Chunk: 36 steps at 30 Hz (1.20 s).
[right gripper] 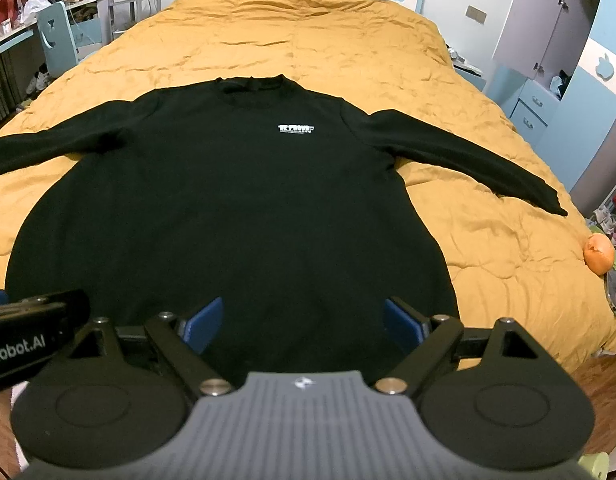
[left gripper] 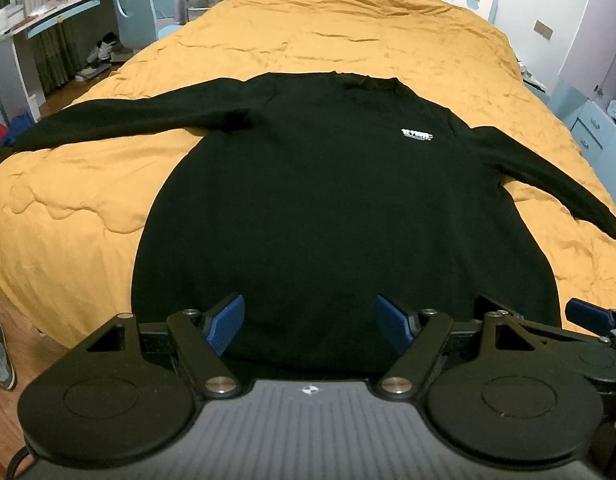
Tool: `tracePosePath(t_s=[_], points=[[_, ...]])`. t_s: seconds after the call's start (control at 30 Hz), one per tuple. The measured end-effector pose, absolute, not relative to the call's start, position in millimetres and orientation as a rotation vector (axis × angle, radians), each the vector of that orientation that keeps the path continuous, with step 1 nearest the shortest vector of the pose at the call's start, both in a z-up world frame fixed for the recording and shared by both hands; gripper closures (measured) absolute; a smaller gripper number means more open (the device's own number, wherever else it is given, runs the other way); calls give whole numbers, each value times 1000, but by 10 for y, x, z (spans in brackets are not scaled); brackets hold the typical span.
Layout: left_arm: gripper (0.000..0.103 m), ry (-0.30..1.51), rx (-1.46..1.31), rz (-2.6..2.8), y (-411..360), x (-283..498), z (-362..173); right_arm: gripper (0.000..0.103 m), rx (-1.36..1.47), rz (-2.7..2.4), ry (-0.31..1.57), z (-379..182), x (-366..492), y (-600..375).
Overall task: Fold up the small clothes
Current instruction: 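Grasp the sleeve cuff with the left gripper and lift it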
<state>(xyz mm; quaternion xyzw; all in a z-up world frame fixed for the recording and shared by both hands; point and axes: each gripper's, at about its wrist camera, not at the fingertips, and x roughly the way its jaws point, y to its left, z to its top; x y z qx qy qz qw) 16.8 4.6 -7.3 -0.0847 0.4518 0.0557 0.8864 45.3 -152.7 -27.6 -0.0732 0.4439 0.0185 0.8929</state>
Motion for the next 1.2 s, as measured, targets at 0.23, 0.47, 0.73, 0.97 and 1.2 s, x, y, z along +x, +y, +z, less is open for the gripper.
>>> tracePosePath(t_s=[0.23,0.47,0.73,0.97,1.2], points=[[15,940,-206,60,158,229,-144,20,-165,52,896,-266,522,-1491],[15,823,-421,0,645,273,-225,20,-124,248,828,-142,735,-1342],[15,673,-554,-24,1662,471,-275,20,-149,388,694,-64,1056,-891],[16,363,-712,156,2968,586,-445,20,-151,538,721,-375,1514,-328],[18,255,-816,436,4161,875,-903,20,194,773,692,-744,1733,-239]])
